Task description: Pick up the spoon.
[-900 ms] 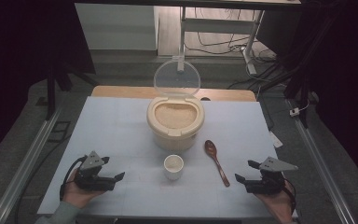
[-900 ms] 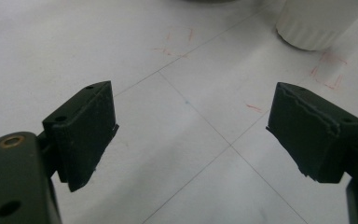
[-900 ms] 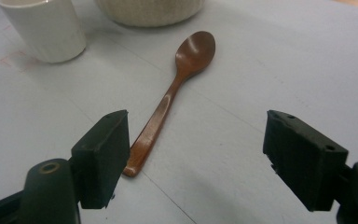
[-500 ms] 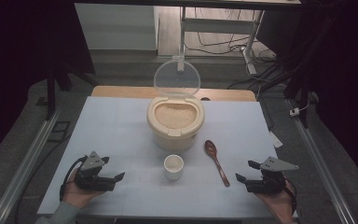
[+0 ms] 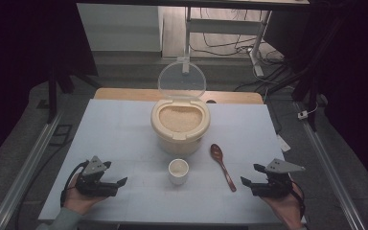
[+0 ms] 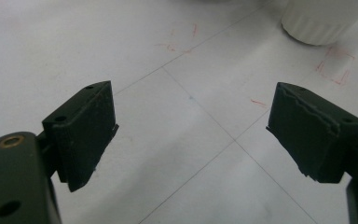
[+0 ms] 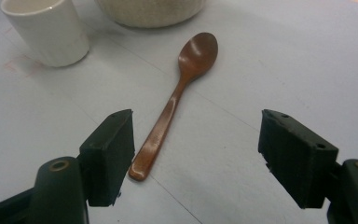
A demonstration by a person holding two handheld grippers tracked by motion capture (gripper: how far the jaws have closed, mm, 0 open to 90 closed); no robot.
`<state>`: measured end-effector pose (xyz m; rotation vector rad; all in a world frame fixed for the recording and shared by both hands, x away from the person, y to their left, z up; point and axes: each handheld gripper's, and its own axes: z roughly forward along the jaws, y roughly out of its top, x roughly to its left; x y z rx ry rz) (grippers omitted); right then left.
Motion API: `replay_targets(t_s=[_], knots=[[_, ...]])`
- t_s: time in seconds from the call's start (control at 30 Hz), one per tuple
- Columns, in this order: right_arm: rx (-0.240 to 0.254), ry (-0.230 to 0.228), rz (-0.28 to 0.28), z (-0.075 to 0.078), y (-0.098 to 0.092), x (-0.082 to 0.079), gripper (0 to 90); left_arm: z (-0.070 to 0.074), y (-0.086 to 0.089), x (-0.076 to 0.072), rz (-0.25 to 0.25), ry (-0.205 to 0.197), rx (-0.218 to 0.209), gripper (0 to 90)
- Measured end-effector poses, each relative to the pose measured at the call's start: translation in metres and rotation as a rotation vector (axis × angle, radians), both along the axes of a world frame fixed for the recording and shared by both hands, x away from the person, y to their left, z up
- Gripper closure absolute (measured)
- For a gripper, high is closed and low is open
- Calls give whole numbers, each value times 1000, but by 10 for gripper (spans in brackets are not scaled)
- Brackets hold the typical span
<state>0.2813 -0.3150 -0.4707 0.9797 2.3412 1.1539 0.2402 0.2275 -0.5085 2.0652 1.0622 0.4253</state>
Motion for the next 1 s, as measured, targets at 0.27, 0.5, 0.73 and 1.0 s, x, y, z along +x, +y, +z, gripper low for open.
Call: replay_targets(t_s=[0.27, 0.5, 0.73, 1.0], knots=[[-32, 37, -1, 14, 13, 9, 276, -1, 0, -1, 0, 3, 1, 149], [-77, 142, -24, 32, 31, 20, 299, -3, -1, 0, -2, 10, 10, 148], [-154, 227, -25, 33, 55, 30, 303, -4, 0, 1, 0, 15, 9, 146], [-231, 332, -62, 22, 73, 41, 344, -6, -2, 1, -8, 25, 13, 144]])
